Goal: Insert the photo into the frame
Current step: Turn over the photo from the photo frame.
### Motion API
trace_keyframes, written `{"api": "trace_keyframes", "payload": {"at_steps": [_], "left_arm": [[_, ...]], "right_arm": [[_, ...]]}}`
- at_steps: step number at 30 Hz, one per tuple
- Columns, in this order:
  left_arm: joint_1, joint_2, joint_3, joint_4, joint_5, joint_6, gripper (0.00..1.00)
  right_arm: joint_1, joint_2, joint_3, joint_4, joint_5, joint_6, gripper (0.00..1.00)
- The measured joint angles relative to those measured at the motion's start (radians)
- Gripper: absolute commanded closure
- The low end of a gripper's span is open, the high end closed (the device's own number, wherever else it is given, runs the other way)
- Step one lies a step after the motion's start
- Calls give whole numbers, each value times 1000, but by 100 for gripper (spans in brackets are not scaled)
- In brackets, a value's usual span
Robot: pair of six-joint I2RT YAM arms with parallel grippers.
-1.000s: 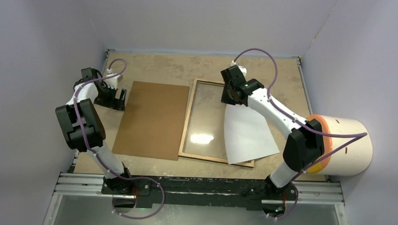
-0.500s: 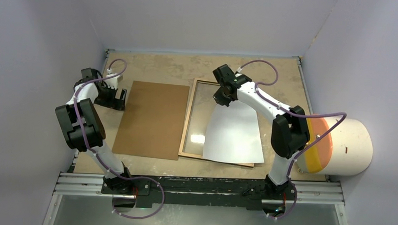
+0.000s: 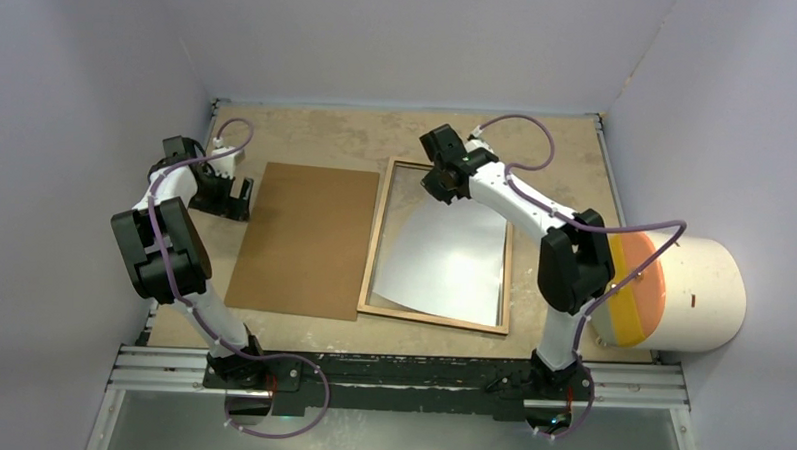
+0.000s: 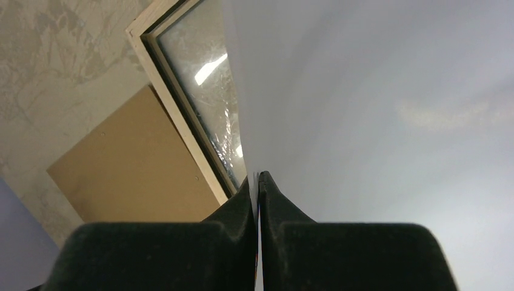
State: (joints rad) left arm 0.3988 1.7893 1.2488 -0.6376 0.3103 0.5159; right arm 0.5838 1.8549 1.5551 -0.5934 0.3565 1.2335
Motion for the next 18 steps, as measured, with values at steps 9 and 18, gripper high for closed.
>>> {"api": "trace_keyframes", "payload": {"at_steps": [9,18], "left_arm": [[0,0,0,20,-9,0,0],[0,0,0,22,-11,0,0]], "right_arm": [[16,64,14,39,16,-69,100],[39,73,55,39,70,-181,100]]}}
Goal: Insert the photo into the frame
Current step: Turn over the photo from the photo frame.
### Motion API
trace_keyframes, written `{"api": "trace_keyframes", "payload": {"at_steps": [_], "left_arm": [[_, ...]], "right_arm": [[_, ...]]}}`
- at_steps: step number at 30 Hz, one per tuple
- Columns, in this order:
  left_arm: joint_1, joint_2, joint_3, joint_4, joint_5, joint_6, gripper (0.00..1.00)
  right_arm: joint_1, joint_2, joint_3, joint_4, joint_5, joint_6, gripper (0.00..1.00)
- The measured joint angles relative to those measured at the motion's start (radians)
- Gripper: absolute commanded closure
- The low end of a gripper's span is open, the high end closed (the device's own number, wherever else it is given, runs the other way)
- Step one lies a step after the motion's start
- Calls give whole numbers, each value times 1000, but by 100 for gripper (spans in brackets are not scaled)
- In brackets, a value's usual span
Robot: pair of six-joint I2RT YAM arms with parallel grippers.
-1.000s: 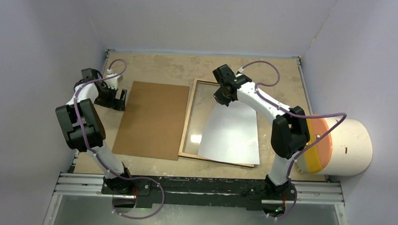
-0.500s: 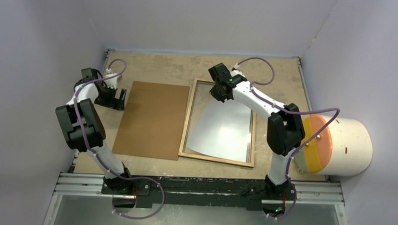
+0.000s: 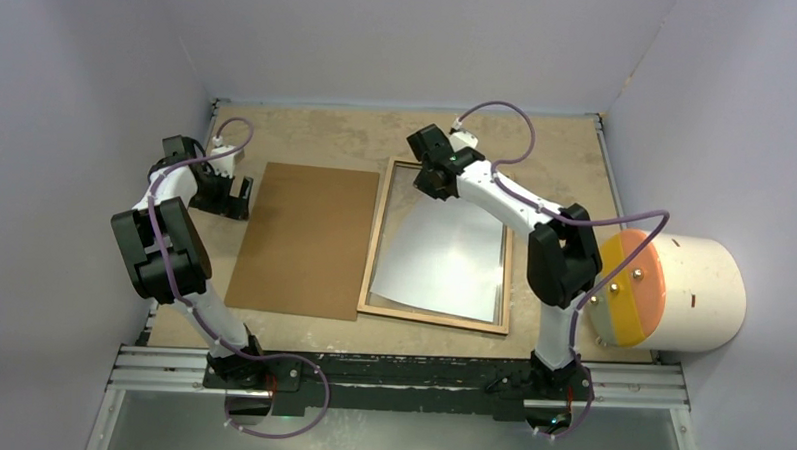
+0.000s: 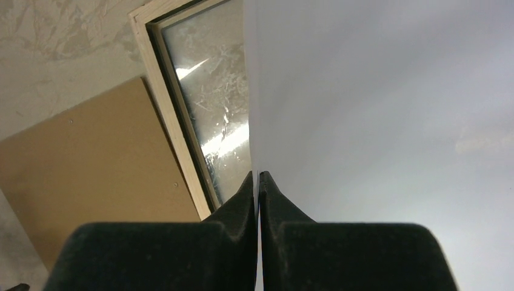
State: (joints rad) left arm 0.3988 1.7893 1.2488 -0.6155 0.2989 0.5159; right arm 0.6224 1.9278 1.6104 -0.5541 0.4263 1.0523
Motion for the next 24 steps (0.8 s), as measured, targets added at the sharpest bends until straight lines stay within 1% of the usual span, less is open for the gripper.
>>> {"api": "trace_keyframes", "payload": {"at_steps": [5,13,24], "left_arm": [[0,0,0,0,0,0,0],[0,0,0,-3,0,0,0],[0,0,0,-7,0,1,0]], "right_arm": [[12,37,48,-12,2,-81,100],[48,67,53,-50,25,-169,100],[56,88,98,-101,34,-190,100]]}}
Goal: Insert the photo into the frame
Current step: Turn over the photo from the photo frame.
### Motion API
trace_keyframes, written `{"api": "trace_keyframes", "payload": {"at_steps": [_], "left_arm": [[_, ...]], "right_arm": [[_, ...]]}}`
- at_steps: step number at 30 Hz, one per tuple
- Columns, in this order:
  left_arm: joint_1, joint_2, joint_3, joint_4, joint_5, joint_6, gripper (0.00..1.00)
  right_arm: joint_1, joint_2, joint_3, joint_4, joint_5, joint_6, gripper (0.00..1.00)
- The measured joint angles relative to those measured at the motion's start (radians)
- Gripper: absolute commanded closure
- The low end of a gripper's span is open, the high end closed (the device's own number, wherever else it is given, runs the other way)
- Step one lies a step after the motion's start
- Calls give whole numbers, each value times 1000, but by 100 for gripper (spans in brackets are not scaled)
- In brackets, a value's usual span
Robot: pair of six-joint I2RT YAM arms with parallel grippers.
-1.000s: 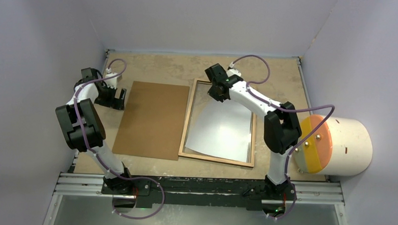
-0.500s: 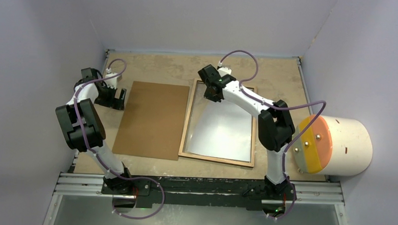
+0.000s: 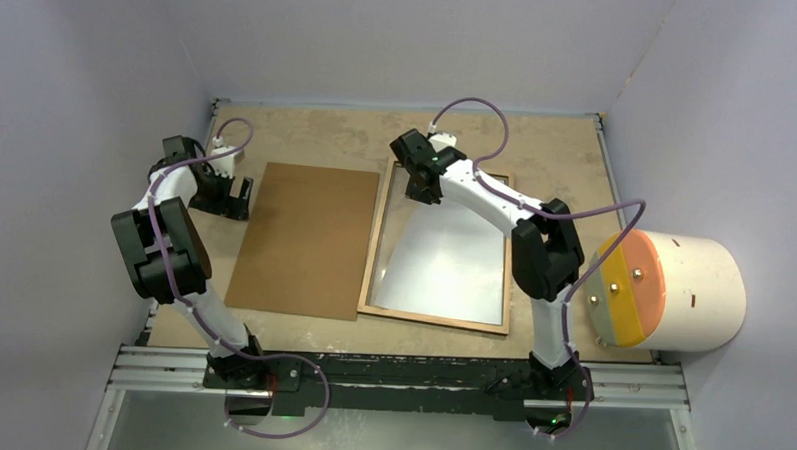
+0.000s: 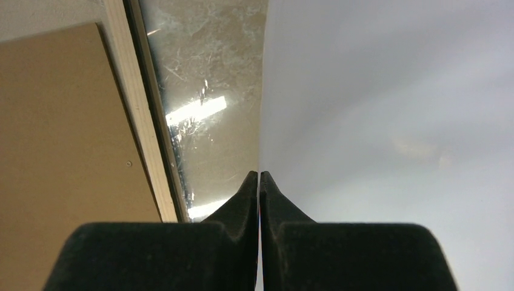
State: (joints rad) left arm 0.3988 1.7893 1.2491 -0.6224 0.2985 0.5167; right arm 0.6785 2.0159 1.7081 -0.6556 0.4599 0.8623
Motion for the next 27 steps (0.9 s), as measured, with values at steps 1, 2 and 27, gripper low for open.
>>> {"api": "trace_keyframes", "payload": {"at_steps": [1,2,27], "left_arm": [[0,0,0,0,0,0,0],[0,0,0,0,0,0,0],[1,0,0,0,-24,3,0]], "right_arm": [[-1,11,11,-3,-7,0,100],[-1,27,23,-5,-14,0,100],[0,56,-31,59,-51,-2,1]]}}
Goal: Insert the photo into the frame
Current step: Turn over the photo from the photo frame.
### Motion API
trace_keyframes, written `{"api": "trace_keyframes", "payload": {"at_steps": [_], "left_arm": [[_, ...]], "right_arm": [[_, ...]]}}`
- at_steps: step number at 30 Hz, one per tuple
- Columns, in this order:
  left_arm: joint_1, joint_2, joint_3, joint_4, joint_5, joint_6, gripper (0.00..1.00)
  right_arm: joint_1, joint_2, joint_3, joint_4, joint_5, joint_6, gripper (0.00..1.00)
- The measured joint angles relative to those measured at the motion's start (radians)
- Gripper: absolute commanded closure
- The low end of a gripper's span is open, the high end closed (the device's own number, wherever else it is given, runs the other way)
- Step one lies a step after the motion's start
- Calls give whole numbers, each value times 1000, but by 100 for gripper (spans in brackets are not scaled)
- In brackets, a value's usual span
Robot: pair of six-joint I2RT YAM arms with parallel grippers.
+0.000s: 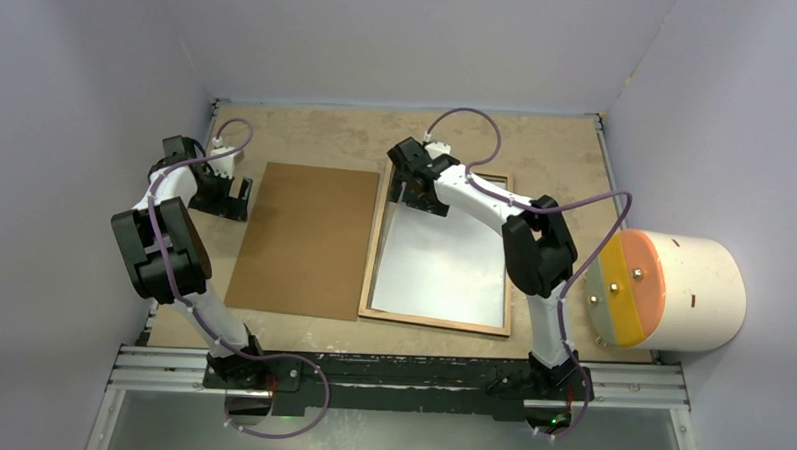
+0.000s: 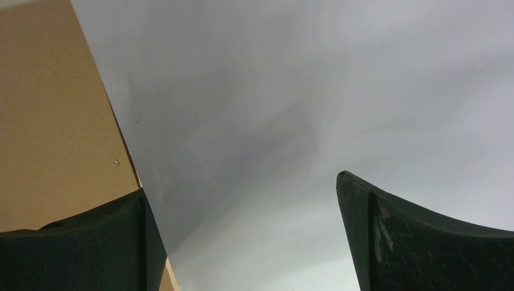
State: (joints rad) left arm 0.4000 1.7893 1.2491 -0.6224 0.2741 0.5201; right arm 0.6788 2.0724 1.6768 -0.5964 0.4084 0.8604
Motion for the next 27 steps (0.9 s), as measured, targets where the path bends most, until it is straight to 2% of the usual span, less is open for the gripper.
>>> {"api": "trace_keyframes", "payload": {"at_steps": [10,19,27], "left_arm": [[1,11,0,0,-17,1,0],[2,13,0,-1,-18,18,0],[3,13,0,-1,-18,23,0]], "right_arm": [[0,-52,0,33,-7,-32,1],[0,-162,-40,139,-14,-45,1],[51,-124,-25,234,-114,-43,1]]}}
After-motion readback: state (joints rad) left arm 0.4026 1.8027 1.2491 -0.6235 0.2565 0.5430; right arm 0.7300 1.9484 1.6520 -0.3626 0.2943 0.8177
